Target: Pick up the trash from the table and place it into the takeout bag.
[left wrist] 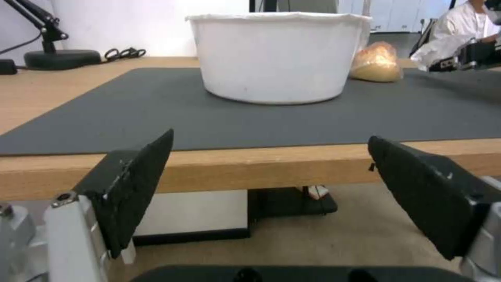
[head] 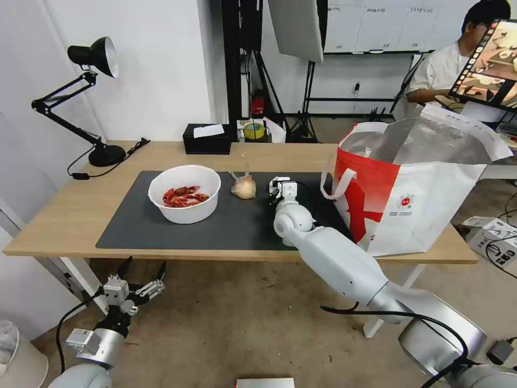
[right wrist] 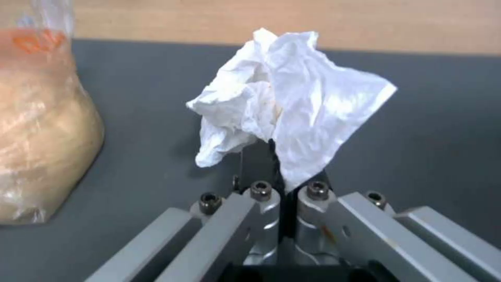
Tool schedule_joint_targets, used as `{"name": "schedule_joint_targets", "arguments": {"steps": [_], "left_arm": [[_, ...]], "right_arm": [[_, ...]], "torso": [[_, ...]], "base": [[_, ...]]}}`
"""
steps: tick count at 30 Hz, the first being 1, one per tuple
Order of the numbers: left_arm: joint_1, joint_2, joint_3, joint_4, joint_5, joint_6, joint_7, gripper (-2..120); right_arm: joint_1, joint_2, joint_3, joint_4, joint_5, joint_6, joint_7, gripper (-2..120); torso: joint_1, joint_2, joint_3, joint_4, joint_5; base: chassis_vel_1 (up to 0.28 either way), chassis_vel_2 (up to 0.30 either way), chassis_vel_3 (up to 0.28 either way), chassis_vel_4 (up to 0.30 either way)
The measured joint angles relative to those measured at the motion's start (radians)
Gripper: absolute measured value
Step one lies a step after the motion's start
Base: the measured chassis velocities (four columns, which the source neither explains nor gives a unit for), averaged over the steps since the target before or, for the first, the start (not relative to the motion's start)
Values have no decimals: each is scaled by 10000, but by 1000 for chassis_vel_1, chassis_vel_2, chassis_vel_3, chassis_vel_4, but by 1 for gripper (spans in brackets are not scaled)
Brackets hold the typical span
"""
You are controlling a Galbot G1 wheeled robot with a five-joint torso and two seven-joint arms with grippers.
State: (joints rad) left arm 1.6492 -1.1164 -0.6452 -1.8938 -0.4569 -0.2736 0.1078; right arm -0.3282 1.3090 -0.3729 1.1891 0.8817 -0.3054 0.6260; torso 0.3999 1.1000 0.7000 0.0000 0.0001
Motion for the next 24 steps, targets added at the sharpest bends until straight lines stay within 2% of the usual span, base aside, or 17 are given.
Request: {"name": "schedule_joint_targets", "arguments": {"steps": [10,24], "left_arm": [[9,-38,37,-104,75,-6,-6,100],[25,-70,55,-263,110,47,-23,100]], "right_arm": [[-165,-431,36,651,-734,479,-273,0],[-573,-1361,195,2679,-1372,1123,-440,0]], "torso": [[0,0,0,0,0],[0,0,0,0,0]], "base": [[0,0,0,0],[0,0,0,0]]}}
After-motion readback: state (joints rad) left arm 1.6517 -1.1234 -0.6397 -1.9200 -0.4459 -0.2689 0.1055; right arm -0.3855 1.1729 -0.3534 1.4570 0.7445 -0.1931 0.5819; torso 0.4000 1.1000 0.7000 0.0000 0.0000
